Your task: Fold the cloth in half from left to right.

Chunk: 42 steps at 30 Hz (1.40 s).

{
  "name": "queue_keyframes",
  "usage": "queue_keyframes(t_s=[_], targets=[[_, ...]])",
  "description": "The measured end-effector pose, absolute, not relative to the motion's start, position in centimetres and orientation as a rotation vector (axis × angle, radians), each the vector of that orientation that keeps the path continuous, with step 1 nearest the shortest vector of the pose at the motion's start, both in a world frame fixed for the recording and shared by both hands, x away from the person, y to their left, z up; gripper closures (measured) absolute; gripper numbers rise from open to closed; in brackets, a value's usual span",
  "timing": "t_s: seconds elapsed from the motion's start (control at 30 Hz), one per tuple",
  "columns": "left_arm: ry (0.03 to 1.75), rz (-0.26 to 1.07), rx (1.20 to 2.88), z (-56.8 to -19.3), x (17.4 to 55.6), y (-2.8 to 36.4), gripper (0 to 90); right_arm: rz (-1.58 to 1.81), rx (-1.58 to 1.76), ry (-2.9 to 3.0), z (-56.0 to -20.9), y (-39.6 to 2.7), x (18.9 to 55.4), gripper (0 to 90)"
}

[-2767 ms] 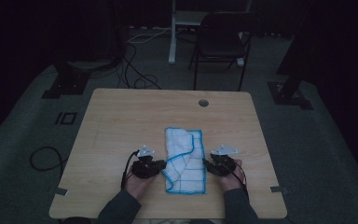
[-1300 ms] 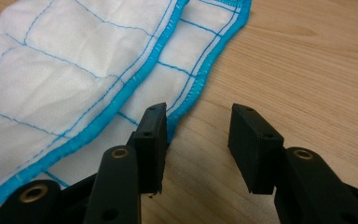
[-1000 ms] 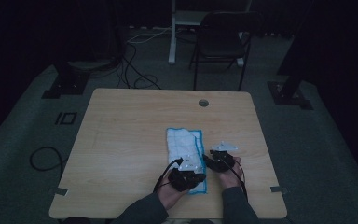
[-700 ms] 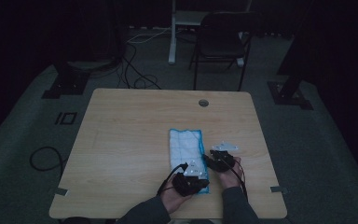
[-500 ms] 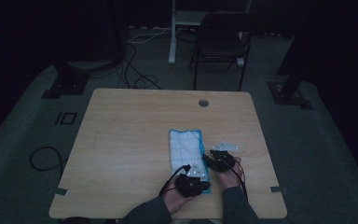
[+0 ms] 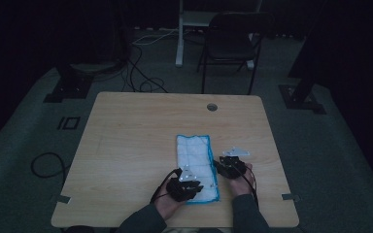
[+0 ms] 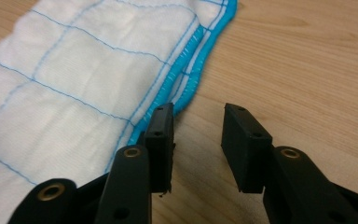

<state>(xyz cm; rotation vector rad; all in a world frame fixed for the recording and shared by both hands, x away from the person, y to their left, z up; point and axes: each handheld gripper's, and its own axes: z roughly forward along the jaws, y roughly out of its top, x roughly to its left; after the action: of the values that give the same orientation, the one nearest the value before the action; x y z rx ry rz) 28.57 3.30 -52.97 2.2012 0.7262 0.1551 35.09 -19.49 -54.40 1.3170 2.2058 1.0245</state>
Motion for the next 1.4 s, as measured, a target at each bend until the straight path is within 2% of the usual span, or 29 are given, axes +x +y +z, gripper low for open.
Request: queue_keyframes(t_s=[0.2,0.67,0.93,1.27,1.4], targets=[[0.762,0.181,2.229,-53.8,28.9,4.4,82.8,1.076,1.293,2.176,-53.3,-19.4,35.2,71.3],[0.784,0.209,2.241,-53.8,28.8,6.5,84.3,1.143,1.307,2.170,-53.1,-18.1,37.9,72.4],[0.812,0.212,2.222,-53.8,28.8,7.6,84.3,1.128,1.326,2.160,-53.1,-17.3,40.0,84.5],[0.828,0.195,2.200,-54.0,28.8,7.7,84.3,1.084,1.344,2.213,-54.2,-15.7,43.6,83.4],[0.827,0.190,2.198,-54.0,28.9,7.8,84.3,1.162,1.298,2.257,-53.6,-15.0,43.1,73.1]])
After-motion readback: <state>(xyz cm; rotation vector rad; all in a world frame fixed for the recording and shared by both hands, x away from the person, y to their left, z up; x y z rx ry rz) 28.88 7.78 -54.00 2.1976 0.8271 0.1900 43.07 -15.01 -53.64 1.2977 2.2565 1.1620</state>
